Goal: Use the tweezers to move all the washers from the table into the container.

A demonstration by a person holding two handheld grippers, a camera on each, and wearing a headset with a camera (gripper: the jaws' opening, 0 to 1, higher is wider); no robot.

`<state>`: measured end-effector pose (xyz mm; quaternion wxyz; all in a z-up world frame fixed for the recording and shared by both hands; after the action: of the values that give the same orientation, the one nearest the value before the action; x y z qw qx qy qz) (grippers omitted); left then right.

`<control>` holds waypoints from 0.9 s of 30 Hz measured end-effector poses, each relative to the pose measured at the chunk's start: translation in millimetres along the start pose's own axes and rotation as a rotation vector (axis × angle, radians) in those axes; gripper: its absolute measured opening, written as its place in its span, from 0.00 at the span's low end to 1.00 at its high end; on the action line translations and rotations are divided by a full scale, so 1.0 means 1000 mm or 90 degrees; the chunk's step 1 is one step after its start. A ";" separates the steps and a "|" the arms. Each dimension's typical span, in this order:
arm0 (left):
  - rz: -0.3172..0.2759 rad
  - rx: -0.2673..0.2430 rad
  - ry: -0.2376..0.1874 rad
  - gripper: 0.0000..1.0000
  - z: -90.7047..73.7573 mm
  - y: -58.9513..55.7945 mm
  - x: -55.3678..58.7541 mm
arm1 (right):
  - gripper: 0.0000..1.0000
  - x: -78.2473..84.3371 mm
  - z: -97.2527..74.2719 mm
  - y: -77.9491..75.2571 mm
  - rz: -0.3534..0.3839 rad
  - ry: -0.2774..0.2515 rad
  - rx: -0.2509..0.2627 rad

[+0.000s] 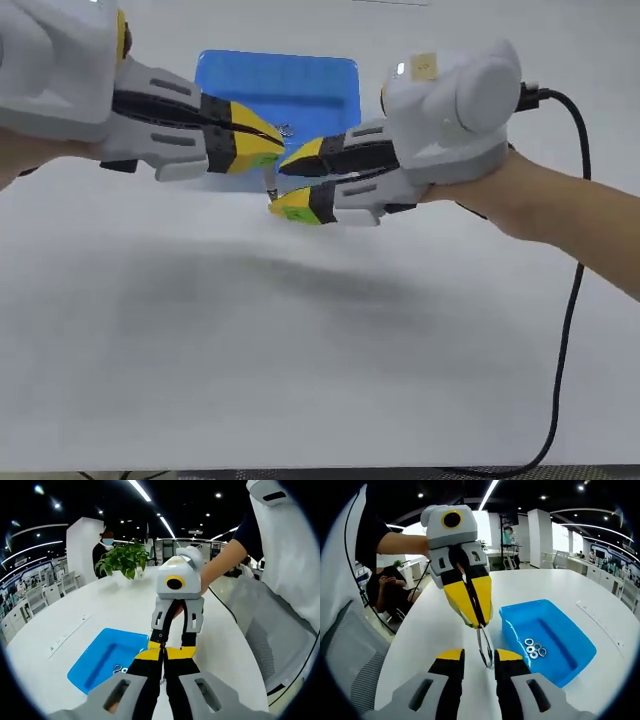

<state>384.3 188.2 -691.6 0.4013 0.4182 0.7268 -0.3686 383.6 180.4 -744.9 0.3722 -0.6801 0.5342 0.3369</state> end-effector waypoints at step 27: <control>-0.038 0.009 -0.001 0.06 0.004 -0.007 -0.006 | 0.10 0.011 0.014 -0.005 -0.087 0.044 -0.043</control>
<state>380.8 180.4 -686.6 0.3879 0.3990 0.7357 -0.3860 389.7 188.2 -761.2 0.3523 -0.7383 0.4877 0.3048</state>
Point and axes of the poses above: the centre of the closed fingertips' face, and the gripper's own axes: z roughly forward along the fingers, y roughly to its left, x roughly out of its underside, the point moved 2 cm from there along -z, roughly backward along the fingers, and after that the axes turned 15 degrees about -z, right-handed, at the moved point
